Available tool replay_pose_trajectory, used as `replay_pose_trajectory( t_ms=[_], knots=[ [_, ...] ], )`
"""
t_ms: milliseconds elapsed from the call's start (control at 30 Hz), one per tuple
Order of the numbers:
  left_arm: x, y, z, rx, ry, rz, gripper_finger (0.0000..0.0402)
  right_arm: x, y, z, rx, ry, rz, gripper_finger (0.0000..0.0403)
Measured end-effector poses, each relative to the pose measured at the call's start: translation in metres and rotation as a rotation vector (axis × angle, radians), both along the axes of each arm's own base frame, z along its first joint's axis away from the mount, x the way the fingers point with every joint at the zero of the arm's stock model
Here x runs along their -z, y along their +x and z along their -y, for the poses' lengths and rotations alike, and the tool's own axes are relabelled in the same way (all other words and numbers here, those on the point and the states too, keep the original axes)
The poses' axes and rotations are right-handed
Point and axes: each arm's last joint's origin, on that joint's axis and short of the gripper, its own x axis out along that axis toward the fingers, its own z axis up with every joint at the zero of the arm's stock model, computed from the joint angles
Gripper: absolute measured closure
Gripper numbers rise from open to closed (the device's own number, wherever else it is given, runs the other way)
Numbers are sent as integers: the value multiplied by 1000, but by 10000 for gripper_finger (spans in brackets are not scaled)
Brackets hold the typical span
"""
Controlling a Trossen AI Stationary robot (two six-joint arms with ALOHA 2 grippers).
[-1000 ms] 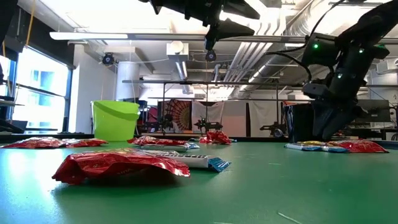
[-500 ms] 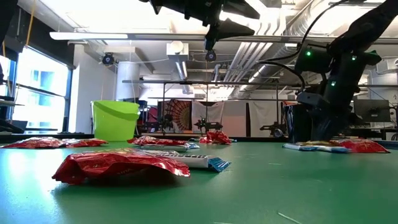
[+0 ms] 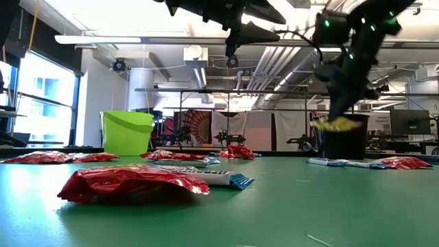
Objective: Sort candy by brand, put in halloween buckets
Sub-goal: Put the yellow candy into the black bucket
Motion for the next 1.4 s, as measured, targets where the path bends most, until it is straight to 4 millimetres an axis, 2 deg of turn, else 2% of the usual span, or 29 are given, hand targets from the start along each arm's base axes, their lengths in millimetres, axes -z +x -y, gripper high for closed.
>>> replay_pose_trajectory(
  t_ms=[233,300,367,467,600,800,900,1067,1200,1400],
  knots=[
    [0,0,0,0,0,1,238,-73,-6,30,131,-173,34,402],
    [0,0,0,-1,-1,1,238,-87,-14,41,171,-228,25,403],
    [0,0,0,-1,-1,0,238,-92,-24,54,232,-258,3,403],
    [0,0,0,-3,0,1,238,-88,-38,70,324,-256,-10,403],
    [0,0,0,-3,1,0,238,-69,-51,83,404,-204,-11,403],
    [0,0,-1,-17,7,-1,238,-29,-61,84,522,-123,-51,403],
    [0,0,-1,-20,8,-1,238,-16,-62,83,548,-122,-54,403],
    [0,0,-1,-20,8,-1,238,-8,-65,83,642,-140,-61,403],
    [0,0,-1,-20,8,-2,238,-8,-65,83,633,-159,-79,396],
    [1,0,-1,-23,9,-11,238,-8,-66,82,591,-167,-120,325]
  ],
)
